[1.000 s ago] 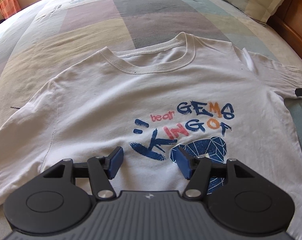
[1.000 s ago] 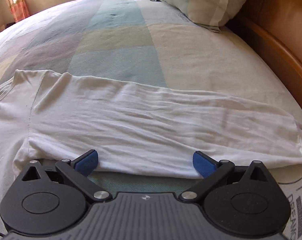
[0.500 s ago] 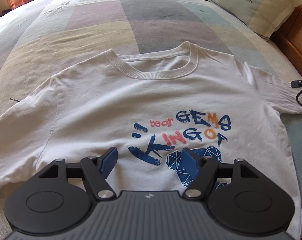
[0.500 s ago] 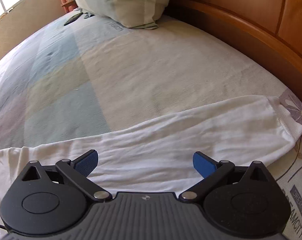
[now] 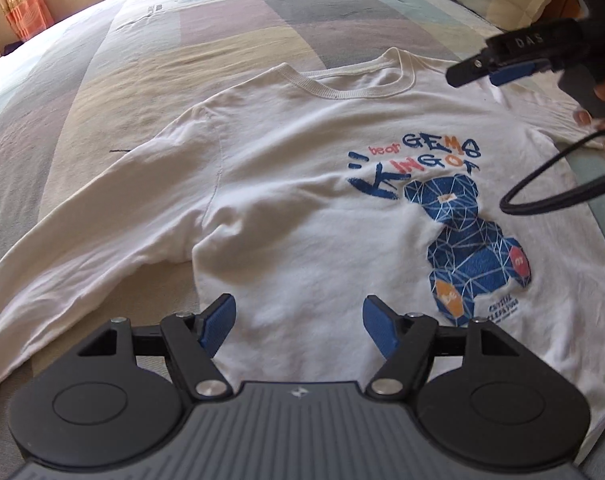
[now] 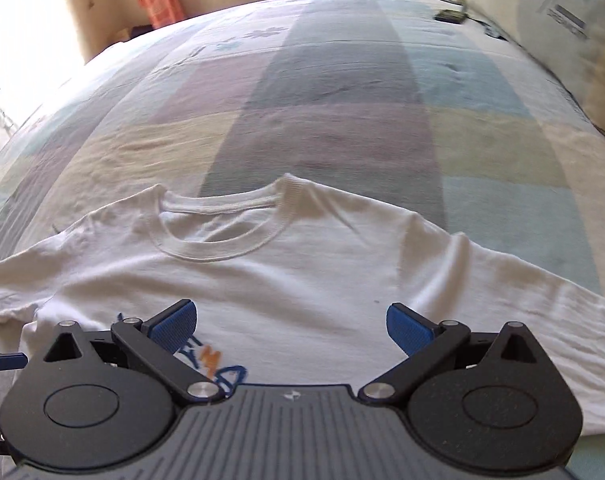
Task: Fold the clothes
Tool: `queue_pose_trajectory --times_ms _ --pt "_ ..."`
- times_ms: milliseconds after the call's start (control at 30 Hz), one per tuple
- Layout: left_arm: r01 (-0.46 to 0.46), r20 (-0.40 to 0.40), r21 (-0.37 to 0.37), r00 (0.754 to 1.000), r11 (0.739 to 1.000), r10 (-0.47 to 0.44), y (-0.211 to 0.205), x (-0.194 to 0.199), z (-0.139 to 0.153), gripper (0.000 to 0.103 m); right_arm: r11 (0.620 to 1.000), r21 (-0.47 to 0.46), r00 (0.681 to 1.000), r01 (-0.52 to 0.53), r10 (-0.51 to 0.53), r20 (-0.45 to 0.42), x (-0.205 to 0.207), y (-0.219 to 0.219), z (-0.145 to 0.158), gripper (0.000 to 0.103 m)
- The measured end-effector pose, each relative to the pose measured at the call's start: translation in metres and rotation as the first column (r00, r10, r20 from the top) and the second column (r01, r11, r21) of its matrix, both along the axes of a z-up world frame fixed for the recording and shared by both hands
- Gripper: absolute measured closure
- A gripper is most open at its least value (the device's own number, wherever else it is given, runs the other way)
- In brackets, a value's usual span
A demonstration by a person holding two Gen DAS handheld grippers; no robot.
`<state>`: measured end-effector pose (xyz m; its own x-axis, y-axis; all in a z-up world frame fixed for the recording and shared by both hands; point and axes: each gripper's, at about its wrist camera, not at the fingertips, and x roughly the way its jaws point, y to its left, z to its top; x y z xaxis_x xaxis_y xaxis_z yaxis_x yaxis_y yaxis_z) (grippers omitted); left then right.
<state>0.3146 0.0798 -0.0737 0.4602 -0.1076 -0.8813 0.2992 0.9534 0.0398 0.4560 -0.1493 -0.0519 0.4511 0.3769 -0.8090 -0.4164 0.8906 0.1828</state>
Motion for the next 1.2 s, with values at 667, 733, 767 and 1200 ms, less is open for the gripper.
queue_pose_trajectory --times_ms 667,733,767,1200 --pt "-0.025 -0.014 -0.014 1.000 1.000 0.025 0.117 -0.024 -0.012 0.032 0.956 -0.181 0.972 -0.231 0.236 0.005 -0.002 0.248 -0.061 0.000" --pt "-0.050 -0.010 -0.026 0.999 0.998 0.049 0.125 -0.022 -0.011 0.032 0.961 -0.186 0.977 -0.204 0.211 0.020 0.016 0.258 -0.060 0.000" --pt "-0.062 -0.008 -0.031 0.998 0.998 0.061 0.129 -0.022 -0.010 0.032 0.962 -0.187 0.979 -0.197 0.203 0.016 0.026 0.263 -0.058 0.000" --pt "-0.368 0.056 -0.039 0.928 0.929 0.369 0.219 -0.018 0.000 0.032 0.879 -0.030 0.878 -0.476 0.477 0.043 0.017 0.329 0.000 0.054"
